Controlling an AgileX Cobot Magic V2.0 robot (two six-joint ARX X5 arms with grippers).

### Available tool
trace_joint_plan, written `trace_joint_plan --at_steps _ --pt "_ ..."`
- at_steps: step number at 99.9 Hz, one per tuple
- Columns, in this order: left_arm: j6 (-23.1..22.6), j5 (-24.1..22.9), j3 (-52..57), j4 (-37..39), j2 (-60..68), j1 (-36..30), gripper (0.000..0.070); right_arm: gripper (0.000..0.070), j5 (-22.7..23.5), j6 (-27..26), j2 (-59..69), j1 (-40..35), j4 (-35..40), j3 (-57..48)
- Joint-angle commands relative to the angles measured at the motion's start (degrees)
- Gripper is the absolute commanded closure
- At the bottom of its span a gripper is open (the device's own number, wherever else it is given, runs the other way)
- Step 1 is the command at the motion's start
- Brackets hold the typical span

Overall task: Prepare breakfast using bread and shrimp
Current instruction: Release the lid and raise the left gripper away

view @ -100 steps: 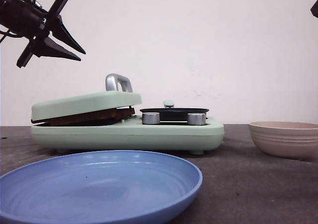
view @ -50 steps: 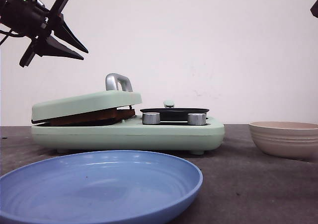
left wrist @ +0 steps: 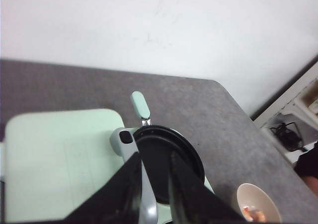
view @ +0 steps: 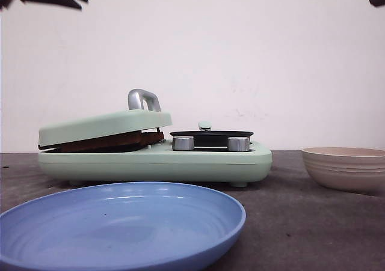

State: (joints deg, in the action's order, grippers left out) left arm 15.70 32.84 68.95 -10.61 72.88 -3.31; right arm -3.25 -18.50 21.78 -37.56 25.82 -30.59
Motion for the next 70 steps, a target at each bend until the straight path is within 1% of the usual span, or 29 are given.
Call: trace_joint_plan --at_steps 1,14,27,51,57,70 --pt "-3.7 -0.7 0.7 -0.3 -2.3 -0.2 0.0697 0.0696 -0.3 -0.6 0.1 -0.5 -1.4 -0.2" --pt "-4.9 -2.7 0.2 -1.9 -8.1 -0.2 0.0696 0.0696 -1.4 -0.6 0.1 -0.5 -1.8 -0.2" --pt "-5.2 -4.7 -3.3 -1.8 -14.7 -0.2 0.0696 0.0696 -1.8 -0.6 0.1 -0.5 -1.8 -0.2" --pt "-4.2 -7.2 -17.1 0.2 -28.5 -0.2 0.0697 0.0696 -3.8 -0.6 0.1 -0.5 -3.3 -0.2" --pt "-4.2 -8.2 -20.5 0.2 -31.8 -0.2 0.0697 0.0696 -4.5 -0.6 0.2 -0.5 -3.9 -0.2" --pt "-3.3 -8.5 -27.1 -1.2 -38.5 -0.2 0.0697 0.0695 -6.1 -0.4 0.2 -0.5 -3.9 -0.2"
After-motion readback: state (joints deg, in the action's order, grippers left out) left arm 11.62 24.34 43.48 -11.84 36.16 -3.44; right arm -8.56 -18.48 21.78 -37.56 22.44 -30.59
